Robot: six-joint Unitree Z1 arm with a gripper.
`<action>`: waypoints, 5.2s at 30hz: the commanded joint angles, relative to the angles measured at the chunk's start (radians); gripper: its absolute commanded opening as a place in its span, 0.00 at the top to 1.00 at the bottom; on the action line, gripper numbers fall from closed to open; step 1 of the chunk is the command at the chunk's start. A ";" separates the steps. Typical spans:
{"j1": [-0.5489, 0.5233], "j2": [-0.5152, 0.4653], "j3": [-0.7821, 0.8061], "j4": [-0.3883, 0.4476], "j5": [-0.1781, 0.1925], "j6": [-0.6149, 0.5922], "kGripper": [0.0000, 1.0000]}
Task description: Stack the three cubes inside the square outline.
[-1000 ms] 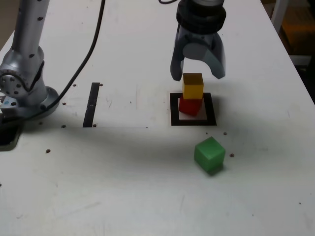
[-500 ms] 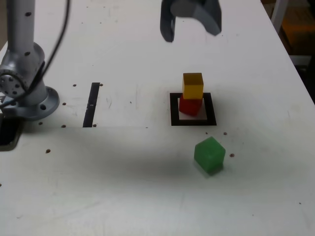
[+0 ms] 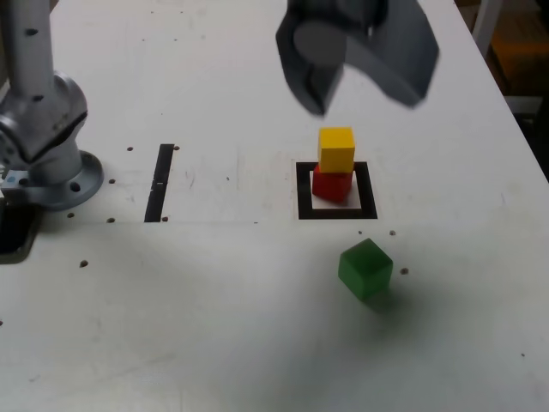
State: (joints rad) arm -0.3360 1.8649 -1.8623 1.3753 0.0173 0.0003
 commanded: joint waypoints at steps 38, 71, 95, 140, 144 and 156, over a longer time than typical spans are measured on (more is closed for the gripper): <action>-0.091 0.266 0.096 -0.119 -0.206 0.060 0.11; -0.058 0.394 0.060 -0.120 -0.243 0.128 0.30; -0.058 0.387 0.058 -0.127 -0.248 0.118 0.67; 0.274 0.132 -0.024 0.149 -0.197 0.088 0.70; 0.275 0.151 -0.025 0.139 -0.207 0.092 0.70; 0.302 0.191 0.006 0.092 -0.229 0.121 0.70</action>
State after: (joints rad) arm -0.0396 2.0532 -1.8653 1.4707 -0.2082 0.1188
